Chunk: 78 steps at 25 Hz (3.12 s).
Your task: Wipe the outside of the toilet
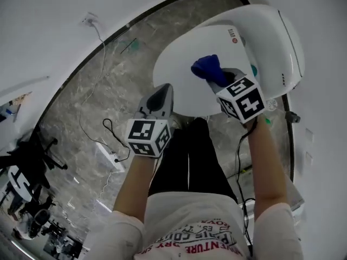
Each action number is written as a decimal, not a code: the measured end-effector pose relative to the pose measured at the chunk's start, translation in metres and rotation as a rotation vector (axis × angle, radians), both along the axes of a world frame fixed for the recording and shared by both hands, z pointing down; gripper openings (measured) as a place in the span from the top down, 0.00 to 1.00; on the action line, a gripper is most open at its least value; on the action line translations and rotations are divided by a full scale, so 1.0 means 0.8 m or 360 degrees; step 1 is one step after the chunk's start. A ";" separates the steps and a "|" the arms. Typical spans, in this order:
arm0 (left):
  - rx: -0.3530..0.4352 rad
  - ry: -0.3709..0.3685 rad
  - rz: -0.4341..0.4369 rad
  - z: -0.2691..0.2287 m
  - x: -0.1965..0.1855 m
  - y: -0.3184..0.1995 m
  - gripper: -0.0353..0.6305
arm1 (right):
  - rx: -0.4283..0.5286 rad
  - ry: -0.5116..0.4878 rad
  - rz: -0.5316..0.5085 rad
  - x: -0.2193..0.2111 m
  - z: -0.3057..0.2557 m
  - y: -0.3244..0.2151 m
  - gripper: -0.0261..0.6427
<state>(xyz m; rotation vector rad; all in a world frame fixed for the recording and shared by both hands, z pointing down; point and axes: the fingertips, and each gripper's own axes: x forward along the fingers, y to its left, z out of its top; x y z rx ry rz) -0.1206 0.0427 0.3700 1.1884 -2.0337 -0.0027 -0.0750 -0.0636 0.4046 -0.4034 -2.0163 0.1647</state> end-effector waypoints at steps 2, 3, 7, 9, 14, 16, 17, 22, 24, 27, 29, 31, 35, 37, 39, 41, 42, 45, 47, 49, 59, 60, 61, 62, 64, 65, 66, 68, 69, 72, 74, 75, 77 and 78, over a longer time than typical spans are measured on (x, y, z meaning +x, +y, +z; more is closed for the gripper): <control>0.0010 -0.0005 0.0103 -0.006 0.025 -0.055 0.94 | 0.0014 -0.0066 0.0135 0.028 -0.017 -0.051 0.85; 0.0019 -0.0006 0.0151 -0.008 0.038 -0.082 0.94 | 0.0025 -0.0096 0.0190 0.043 -0.025 -0.075 0.85; 0.0089 -0.0017 0.0298 -0.023 0.085 -0.188 0.94 | 0.0065 -0.0235 0.0380 0.095 -0.065 -0.155 0.85; 0.0132 -0.0010 0.0358 -0.028 0.110 -0.232 0.94 | 0.0080 -0.0308 0.0499 0.118 -0.083 -0.193 0.85; 0.0136 -0.0040 0.0646 -0.018 0.161 -0.307 0.94 | 0.0240 -0.0445 0.0827 0.185 -0.110 -0.290 0.85; 0.0123 -0.0064 0.0752 -0.013 0.170 -0.330 0.94 | 0.0348 -0.0451 0.0977 0.218 -0.109 -0.331 0.85; 0.0123 -0.0067 0.0787 -0.011 0.173 -0.341 0.94 | 0.0408 -0.0431 0.1036 0.235 -0.104 -0.350 0.85; 0.0110 -0.0076 0.0978 0.004 0.184 -0.381 0.94 | 0.0558 -0.0331 0.1319 0.294 -0.058 -0.409 0.85; 0.0084 -0.0066 0.1067 0.016 0.190 -0.388 0.94 | 0.0590 -0.0299 0.1390 0.303 -0.036 -0.416 0.85; 0.0043 -0.0039 0.1199 0.037 0.199 -0.391 0.94 | 0.0608 -0.0239 0.1414 0.305 -0.003 -0.410 0.85; 0.0025 -0.0033 0.1265 0.049 0.201 -0.391 0.94 | 0.0618 -0.0236 0.1438 0.304 0.011 -0.404 0.85; 0.0012 -0.0018 0.1319 0.060 0.202 -0.389 0.94 | 0.0644 -0.0241 0.1495 0.307 0.019 -0.399 0.85; 0.0001 0.0019 0.1441 0.077 0.209 -0.379 0.94 | 0.0659 -0.0221 0.1611 0.318 0.039 -0.386 0.85; 0.0003 0.0032 0.1502 0.084 0.213 -0.374 0.94 | 0.0676 -0.0218 0.1659 0.321 0.049 -0.379 0.85; -0.0005 0.0038 0.1559 0.093 0.216 -0.366 0.94 | 0.0698 -0.0244 0.1736 0.325 0.058 -0.375 0.85; -0.0018 0.0045 0.1604 0.102 0.220 -0.358 0.94 | 0.0681 -0.0266 0.1821 0.331 0.068 -0.372 0.85; -0.0023 0.0051 0.1629 0.105 0.223 -0.354 0.94 | 0.0658 -0.0265 0.1849 0.335 0.075 -0.368 0.85; -0.0019 0.0082 0.1712 0.113 0.236 -0.342 0.94 | 0.0585 -0.0230 0.1866 0.343 0.100 -0.350 0.85; -0.0021 0.0104 0.1749 0.117 0.246 -0.334 0.94 | 0.0568 -0.0218 0.1855 0.345 0.116 -0.335 0.85; -0.0031 0.0121 0.1789 0.123 0.259 -0.323 0.94 | 0.0555 -0.0213 0.1857 0.348 0.132 -0.320 0.85; -0.0043 0.0133 0.1910 0.156 0.321 -0.253 0.94 | 0.0366 -0.0168 0.1816 0.346 0.219 -0.201 0.85; -0.0046 0.0133 0.1912 0.157 0.324 -0.244 0.94 | 0.0357 -0.0163 0.1788 0.344 0.226 -0.187 0.85; -0.0045 0.0140 0.1915 0.158 0.327 -0.234 0.94 | 0.0357 -0.0158 0.1749 0.343 0.233 -0.174 0.85; -0.0040 0.0148 0.1922 0.157 0.330 -0.224 0.94 | 0.0359 -0.0153 0.1711 0.343 0.238 -0.163 0.85; -0.0037 0.0151 0.1941 0.158 0.336 -0.205 0.94 | 0.0350 -0.0149 0.1669 0.343 0.246 -0.147 0.85; -0.0041 0.0142 0.1943 0.159 0.337 -0.195 0.94 | 0.0343 -0.0153 0.1665 0.342 0.249 -0.142 0.85; -0.0047 0.0130 0.1934 0.161 0.337 -0.186 0.94 | 0.0337 -0.0158 0.1664 0.341 0.251 -0.137 0.85; -0.0058 0.0109 0.1898 0.165 0.334 -0.168 0.94 | 0.0326 -0.0166 0.1661 0.338 0.255 -0.127 0.85; -0.0061 0.0104 0.1876 0.167 0.333 -0.160 0.94 | 0.0319 -0.0168 0.1657 0.337 0.257 -0.121 0.85; -0.0062 0.0095 0.1816 0.170 0.330 -0.138 0.94 | 0.0301 -0.0163 0.1624 0.335 0.263 -0.102 0.85; -0.0064 0.0094 0.1784 0.172 0.329 -0.124 0.94 | 0.0289 -0.0157 0.1605 0.333 0.268 -0.087 0.85; -0.0068 0.0094 0.1773 0.173 0.329 -0.117 0.94 | 0.0280 -0.0153 0.1598 0.331 0.271 -0.078 0.85; -0.0083 0.0092 0.1764 0.175 0.327 -0.102 0.94 | 0.0256 -0.0150 0.1595 0.327 0.277 -0.062 0.85; -0.0091 0.0090 0.1763 0.176 0.326 -0.095 0.94 | 0.0244 -0.0150 0.1600 0.326 0.279 -0.055 0.85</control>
